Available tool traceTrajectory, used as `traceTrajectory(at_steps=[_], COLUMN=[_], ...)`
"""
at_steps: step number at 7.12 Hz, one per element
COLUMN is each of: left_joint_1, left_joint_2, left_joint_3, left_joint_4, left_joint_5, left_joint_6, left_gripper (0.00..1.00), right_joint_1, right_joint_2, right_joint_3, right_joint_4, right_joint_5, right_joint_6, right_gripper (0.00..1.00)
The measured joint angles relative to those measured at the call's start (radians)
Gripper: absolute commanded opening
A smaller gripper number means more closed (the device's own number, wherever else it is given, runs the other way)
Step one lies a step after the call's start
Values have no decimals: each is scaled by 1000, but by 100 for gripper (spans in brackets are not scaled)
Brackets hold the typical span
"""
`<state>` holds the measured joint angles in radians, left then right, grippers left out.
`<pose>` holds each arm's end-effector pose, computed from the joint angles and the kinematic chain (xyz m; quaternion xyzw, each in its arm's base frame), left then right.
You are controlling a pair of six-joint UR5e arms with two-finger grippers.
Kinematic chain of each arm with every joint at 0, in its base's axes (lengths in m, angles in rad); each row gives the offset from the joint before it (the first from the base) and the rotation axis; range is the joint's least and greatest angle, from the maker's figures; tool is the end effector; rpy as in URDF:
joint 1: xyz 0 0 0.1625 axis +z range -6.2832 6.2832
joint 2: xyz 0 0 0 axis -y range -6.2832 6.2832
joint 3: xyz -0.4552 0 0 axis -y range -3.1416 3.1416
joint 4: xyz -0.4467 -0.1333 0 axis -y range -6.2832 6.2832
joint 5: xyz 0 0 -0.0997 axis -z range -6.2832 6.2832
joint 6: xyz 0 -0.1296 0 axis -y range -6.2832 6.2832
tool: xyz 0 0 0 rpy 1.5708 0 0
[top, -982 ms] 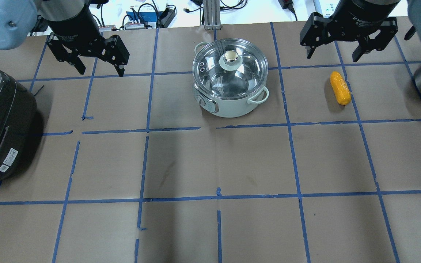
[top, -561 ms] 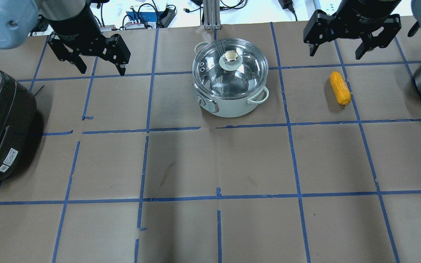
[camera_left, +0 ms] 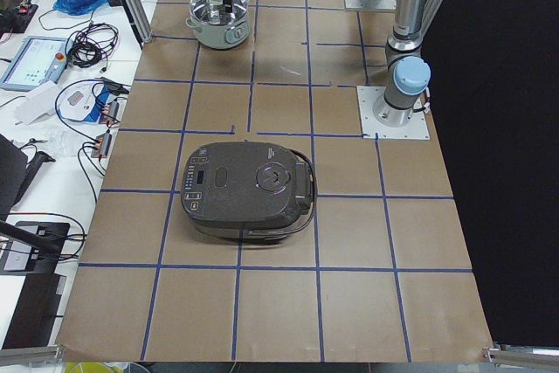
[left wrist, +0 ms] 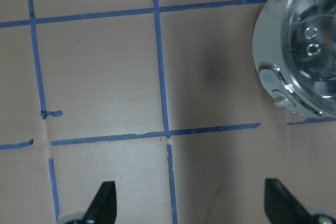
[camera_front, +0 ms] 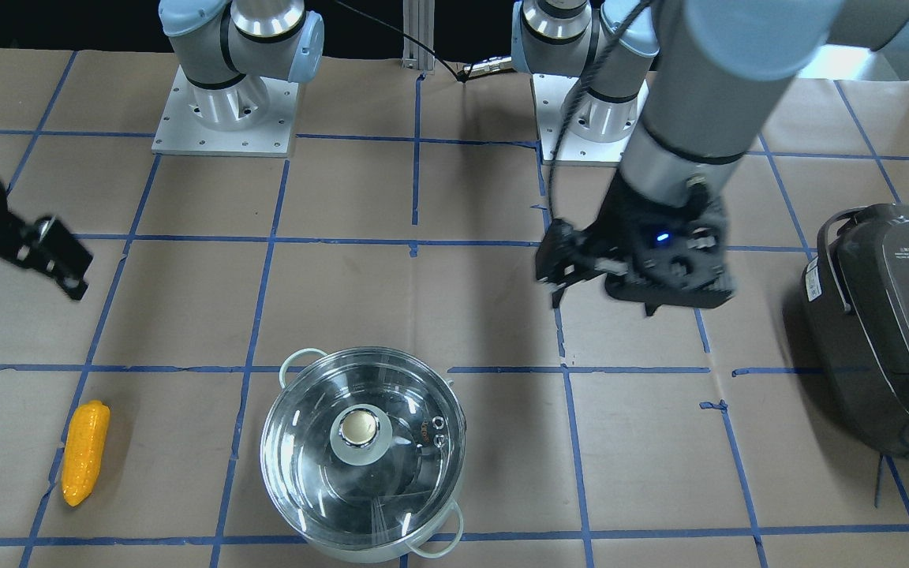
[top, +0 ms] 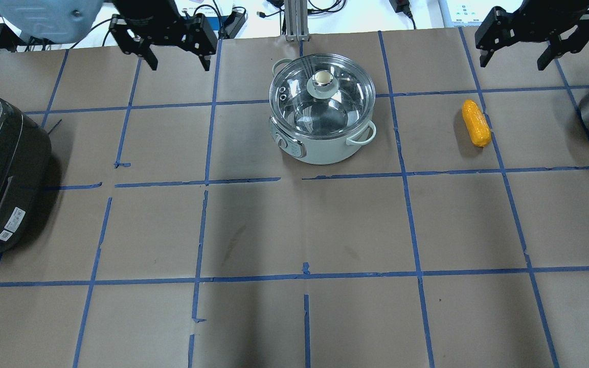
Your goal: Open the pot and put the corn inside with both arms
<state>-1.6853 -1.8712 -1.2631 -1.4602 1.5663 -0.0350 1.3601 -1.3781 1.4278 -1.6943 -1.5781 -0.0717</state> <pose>-0.2125 -0.6758 0.4836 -0.0398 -0.9975 0.0586 0.0066 -0.0049 -0.6558 0.4652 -0.0695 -0.9969 0.0360 0.0088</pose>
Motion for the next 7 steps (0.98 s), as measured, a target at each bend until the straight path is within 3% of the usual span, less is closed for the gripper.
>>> traceTrajectory(at_steps=[2,4,7], left_joint_1=[-127,-212,-265], left_joint_2=[-185,-350,-436], left_joint_3=[139,295,353], left_joint_4=[77,105,143], left_joint_5=[-19,-20,-25], left_joint_6=[-182,-306,-397], left_gripper=[100,100,100], right_joint_1=[-20,-26,-58], right_joint_2=[122,192,256], right_joint_3=[14,89,190], right_joint_4=[-112,-252,-454], right_joint_5=[-5,-8,2], right_joint_6=[-33,-55,-101], right_gripper=[96,95,92])
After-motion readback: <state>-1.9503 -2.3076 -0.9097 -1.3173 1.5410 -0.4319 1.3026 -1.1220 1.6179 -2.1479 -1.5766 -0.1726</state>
